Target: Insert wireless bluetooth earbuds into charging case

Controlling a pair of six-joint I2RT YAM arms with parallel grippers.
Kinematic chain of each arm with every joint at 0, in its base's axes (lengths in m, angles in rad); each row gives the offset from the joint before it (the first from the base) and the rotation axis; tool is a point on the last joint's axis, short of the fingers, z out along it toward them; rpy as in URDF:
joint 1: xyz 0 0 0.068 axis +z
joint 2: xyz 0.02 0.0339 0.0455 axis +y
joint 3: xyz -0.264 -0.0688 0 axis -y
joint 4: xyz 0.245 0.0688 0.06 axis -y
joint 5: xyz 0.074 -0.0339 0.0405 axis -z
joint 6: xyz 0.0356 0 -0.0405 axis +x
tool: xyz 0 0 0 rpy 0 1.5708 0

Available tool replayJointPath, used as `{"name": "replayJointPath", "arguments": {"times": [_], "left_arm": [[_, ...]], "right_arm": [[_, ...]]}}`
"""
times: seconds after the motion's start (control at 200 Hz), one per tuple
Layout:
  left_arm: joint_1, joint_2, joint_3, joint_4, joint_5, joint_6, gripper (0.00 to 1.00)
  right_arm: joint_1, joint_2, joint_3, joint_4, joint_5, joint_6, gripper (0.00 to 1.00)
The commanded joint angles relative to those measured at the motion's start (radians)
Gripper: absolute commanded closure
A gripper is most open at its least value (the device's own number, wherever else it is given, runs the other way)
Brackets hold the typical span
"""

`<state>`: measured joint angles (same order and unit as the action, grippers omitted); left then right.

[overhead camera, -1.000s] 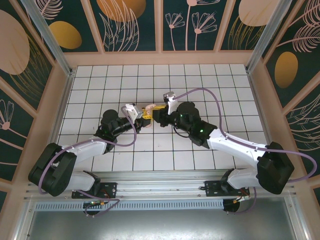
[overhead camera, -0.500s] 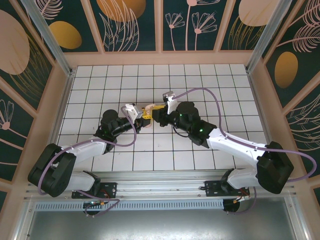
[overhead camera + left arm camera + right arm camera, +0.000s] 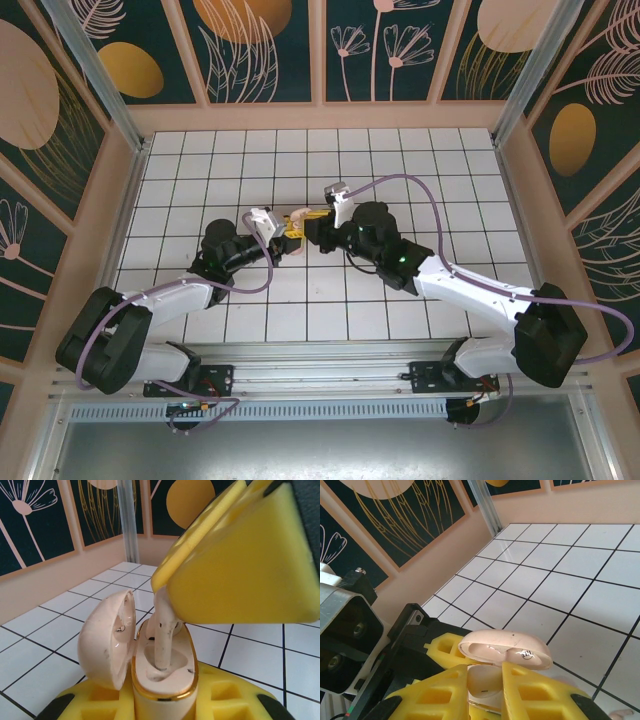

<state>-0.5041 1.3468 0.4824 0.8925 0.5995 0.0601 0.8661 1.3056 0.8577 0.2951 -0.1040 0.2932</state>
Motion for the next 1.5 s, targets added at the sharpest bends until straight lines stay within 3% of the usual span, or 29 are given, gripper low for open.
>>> {"name": "replayJointPath", "arguments": {"times": [0.0,1.496], "left_arm": [[-0.002,-0.026,0.005,0.036,0.005,0.023,0.82],[-0.002,-0.047,-0.024,0.062,-0.008,0.08,0.82]], "right_arm": [[0.013,0.002,0.023,-0.03,0.016,-0.014,0.8],[0.01,-0.015,0.015,-0.013,0.017,-0.009,0.8]]}}
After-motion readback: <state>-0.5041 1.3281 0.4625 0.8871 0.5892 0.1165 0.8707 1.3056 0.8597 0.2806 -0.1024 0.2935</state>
